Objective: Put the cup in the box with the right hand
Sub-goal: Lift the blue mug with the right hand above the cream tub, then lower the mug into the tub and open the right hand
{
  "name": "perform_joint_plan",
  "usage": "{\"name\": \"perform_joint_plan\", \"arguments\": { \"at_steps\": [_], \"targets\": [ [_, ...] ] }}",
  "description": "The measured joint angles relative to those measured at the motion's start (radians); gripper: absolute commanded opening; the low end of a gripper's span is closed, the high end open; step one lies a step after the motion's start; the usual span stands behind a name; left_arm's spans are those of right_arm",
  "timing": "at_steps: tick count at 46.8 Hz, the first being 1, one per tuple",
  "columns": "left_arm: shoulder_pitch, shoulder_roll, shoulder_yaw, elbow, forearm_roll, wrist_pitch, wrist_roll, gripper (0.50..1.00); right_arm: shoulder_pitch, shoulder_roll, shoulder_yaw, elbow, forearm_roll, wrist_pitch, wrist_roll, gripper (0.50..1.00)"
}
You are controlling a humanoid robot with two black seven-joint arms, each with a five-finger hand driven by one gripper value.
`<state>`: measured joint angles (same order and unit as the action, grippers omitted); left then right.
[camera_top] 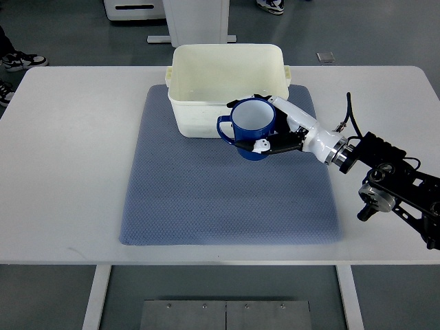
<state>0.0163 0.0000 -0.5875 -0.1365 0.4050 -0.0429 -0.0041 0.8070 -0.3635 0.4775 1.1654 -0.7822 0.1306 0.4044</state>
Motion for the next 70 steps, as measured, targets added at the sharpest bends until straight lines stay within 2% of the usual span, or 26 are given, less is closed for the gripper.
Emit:
{"name": "perform_joint_plan", "arguments": {
  "at_steps": [17, 30, 41, 56, 70],
  "targets": [
    [0.001, 0.000, 0.000, 0.000, 0.000, 0.000, 0.001, 1.000, 0.139, 0.004, 0.035, -0.006, 0.044, 0.007, -0.103, 0.500],
    [0.000, 0.000, 0.000, 0.000, 0.000, 0.000, 0.001, 1.000, 0.235, 0.090, 0.034, -0.131, 0.055, -0.014, -0.172, 0.500],
    [0.000, 0.000, 0.000, 0.000, 0.000, 0.000, 0.000, 1.000, 0.273, 0.159, 0.036, -0.208, 0.058, -0.063, -0.211, 0.500],
    [0.000, 0.000, 0.000, 0.000, 0.000, 0.000, 0.000, 1.000, 0.307, 0.266, 0.036, -0.394, 0.104, -0.181, -0.225, 0.500],
    [0.001, 0.000, 0.000, 0.000, 0.000, 0.000, 0.000, 1.000, 0.298, 0.310, 0.034, -0.447, 0.122, -0.241, -0.248, 0.500]
  ]
}}
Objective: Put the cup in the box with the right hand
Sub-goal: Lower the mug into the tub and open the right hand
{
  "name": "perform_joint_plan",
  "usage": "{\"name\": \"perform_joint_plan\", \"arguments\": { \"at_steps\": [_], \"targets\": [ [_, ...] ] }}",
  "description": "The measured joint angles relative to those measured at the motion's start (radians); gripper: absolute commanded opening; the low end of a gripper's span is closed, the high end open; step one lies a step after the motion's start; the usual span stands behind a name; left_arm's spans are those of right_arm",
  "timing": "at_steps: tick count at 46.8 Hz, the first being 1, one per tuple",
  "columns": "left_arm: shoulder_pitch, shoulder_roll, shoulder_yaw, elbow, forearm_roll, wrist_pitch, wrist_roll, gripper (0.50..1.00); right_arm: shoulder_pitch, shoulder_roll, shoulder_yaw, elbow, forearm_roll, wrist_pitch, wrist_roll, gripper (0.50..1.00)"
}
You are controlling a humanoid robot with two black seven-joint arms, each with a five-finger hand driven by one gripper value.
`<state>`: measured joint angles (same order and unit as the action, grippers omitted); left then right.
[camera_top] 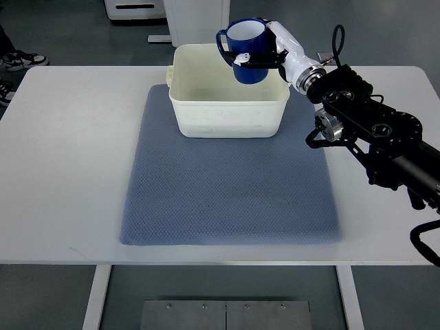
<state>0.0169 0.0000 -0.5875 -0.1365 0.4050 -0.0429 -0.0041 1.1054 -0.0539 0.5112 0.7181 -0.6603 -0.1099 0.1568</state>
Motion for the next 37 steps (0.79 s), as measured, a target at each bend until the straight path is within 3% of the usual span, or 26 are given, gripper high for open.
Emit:
{"name": "perform_joint_plan", "arguments": {
  "at_steps": [32, 33, 37],
  "targets": [
    [0.000, 0.000, 0.000, 0.000, 0.000, 0.000, 0.000, 1.000, -0.035, 0.011, -0.005, 0.007, 0.003, -0.019, -0.004, 0.500],
    [0.000, 0.000, 0.000, 0.000, 0.000, 0.000, 0.000, 1.000, -0.035, 0.011, -0.004, 0.008, 0.003, -0.019, -0.003, 0.516],
    [0.000, 0.000, 0.000, 0.000, 0.000, 0.000, 0.000, 1.000, -0.034, 0.011, -0.002, 0.011, 0.004, -0.019, -0.001, 0.671]
  ]
}}
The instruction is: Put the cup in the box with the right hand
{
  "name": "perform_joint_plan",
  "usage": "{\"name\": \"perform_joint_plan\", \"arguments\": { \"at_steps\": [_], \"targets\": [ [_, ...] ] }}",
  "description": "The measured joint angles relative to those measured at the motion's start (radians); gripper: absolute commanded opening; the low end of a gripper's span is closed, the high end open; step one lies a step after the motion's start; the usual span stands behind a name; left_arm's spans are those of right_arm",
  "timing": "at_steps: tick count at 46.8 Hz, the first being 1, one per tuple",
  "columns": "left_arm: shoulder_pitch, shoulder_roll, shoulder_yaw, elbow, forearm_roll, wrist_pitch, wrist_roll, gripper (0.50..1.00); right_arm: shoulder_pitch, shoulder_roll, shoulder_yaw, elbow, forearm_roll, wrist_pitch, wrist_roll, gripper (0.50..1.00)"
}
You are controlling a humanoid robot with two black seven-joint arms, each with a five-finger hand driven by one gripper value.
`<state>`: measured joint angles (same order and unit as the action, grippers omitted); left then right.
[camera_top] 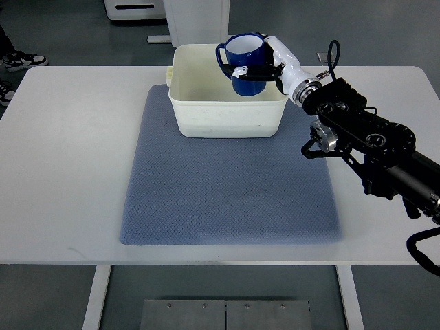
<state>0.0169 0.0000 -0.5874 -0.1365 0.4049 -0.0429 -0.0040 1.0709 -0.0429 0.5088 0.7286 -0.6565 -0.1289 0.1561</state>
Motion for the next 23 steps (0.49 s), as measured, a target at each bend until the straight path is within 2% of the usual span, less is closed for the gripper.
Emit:
{"name": "perform_joint_plan", "arguments": {
  "at_steps": [1, 3, 23],
  "targets": [
    [0.000, 0.000, 0.000, 0.000, 0.000, 0.000, 0.000, 1.000, 0.000, 0.000, 0.000, 0.001, 0.000, 0.000, 0.001, 0.748],
    [0.000, 0.000, 0.000, 0.000, 0.000, 0.000, 0.000, 1.000, 0.000, 0.000, 0.000, 0.002, 0.000, 0.000, 0.003, 0.999],
    [0.000, 0.000, 0.000, 0.000, 0.000, 0.000, 0.001, 1.000, 0.003, 0.000, 0.001, 0.004, 0.001, 0.012, 0.002, 1.000]
  ]
}}
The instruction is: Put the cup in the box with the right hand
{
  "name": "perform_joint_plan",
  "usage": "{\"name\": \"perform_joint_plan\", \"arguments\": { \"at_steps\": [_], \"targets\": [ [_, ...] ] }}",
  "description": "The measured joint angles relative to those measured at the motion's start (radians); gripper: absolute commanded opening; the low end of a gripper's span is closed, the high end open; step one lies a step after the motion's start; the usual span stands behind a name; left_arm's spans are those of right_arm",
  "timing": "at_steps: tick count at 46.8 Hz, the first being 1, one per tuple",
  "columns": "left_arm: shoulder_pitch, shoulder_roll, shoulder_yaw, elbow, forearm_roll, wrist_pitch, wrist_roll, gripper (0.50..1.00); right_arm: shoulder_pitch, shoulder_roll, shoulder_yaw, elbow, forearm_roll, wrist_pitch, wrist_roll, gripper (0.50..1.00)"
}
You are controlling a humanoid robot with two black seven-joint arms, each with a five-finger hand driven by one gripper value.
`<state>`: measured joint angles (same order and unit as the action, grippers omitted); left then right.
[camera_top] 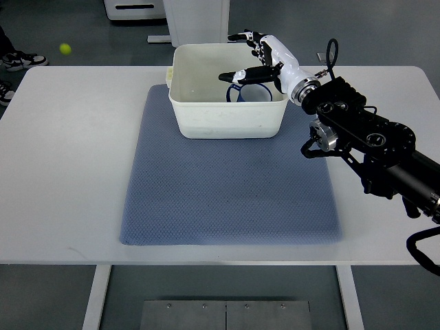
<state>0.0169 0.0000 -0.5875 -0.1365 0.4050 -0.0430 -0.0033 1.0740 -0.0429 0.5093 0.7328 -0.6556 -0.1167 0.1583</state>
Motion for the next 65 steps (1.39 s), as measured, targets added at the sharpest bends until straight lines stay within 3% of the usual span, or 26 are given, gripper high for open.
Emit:
{"name": "perform_joint_plan", "arguments": {
  "at_steps": [24, 50, 65],
  "targets": [
    [0.000, 0.000, 0.000, 0.000, 0.000, 0.000, 0.000, 1.000, 0.006, -0.023, 0.000, 0.030, -0.001, 0.000, -0.006, 1.000],
    [0.000, 0.000, 0.000, 0.000, 0.000, 0.000, -0.001, 1.000, -0.043, -0.323, 0.004, 0.310, 0.057, 0.000, -0.005, 1.000],
    [0.000, 0.000, 0.000, 0.000, 0.000, 0.000, 0.000, 1.000, -0.190, -0.442, 0.115, 0.435, 0.057, 0.001, 0.001, 1.000]
  ]
}}
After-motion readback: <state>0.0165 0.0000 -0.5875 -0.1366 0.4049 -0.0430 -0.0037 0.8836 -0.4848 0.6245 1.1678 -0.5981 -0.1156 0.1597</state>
